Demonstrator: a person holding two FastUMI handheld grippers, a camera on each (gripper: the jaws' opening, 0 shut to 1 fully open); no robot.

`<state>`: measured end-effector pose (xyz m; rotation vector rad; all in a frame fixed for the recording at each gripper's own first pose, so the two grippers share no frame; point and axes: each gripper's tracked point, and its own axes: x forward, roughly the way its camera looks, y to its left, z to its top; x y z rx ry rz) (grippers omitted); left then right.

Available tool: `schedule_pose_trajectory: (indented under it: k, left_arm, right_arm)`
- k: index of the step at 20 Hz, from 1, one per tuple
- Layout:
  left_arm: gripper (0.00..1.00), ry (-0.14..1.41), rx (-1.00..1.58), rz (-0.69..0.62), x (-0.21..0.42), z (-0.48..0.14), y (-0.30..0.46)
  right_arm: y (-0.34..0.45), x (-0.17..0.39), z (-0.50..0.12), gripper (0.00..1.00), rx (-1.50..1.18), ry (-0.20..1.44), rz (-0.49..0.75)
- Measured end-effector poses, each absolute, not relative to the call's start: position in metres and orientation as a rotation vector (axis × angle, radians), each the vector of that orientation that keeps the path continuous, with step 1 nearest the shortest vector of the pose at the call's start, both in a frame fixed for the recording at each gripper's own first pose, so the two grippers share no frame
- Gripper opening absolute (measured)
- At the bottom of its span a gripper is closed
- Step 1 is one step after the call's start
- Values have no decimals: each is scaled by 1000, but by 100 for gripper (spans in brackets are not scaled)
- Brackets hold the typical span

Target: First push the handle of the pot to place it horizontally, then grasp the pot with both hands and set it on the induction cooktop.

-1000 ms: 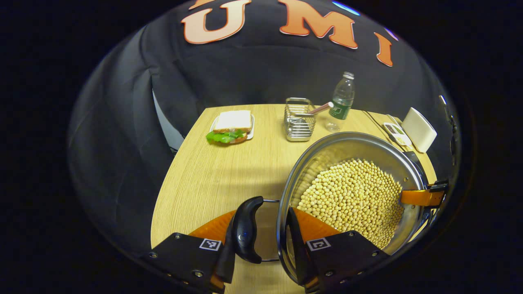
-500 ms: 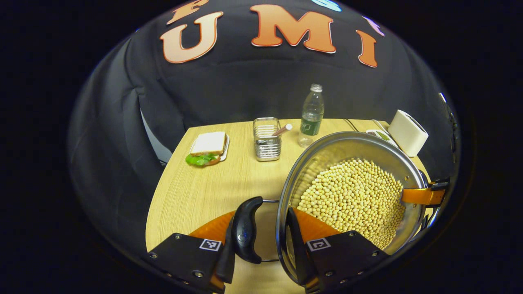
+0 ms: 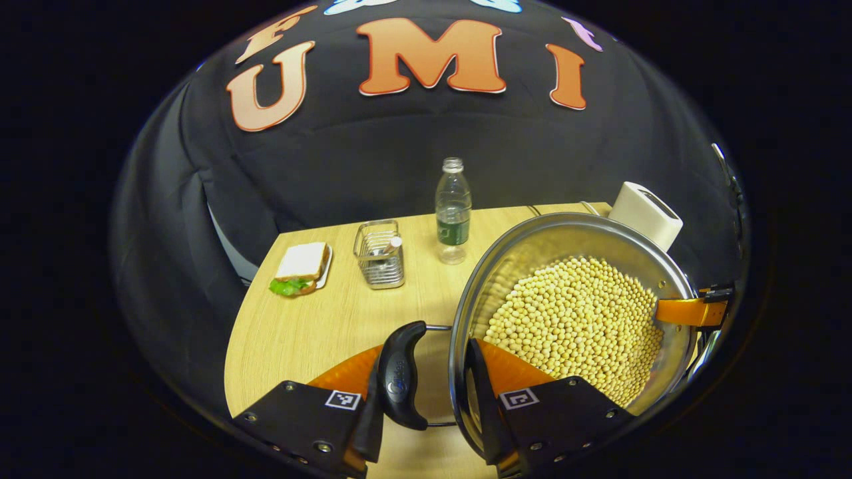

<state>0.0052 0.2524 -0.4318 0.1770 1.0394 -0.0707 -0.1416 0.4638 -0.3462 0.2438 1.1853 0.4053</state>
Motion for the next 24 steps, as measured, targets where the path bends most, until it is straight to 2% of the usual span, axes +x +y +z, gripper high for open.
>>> schedule_pose_trajectory:
  k: [8,20,21,22,24]
  left_arm:
    - [60,1025,164,-102,11,-442,255]
    - [60,1086,149,-114,21,-447,253]
    - [55,1091,148,-113,21,-447,253]
    - [60,1097,146,-112,23,-449,252]
    - [60,1106,146,-112,23,-450,253]
  right_arm:
    - [459,-154,-330,53,232,1153,362]
    - [458,-153,-318,54,217,1200,330]
    - [458,-152,-317,53,216,1202,330]
    - [457,-153,-317,53,217,1204,330]
    - [458,-154,-317,53,216,1209,329]
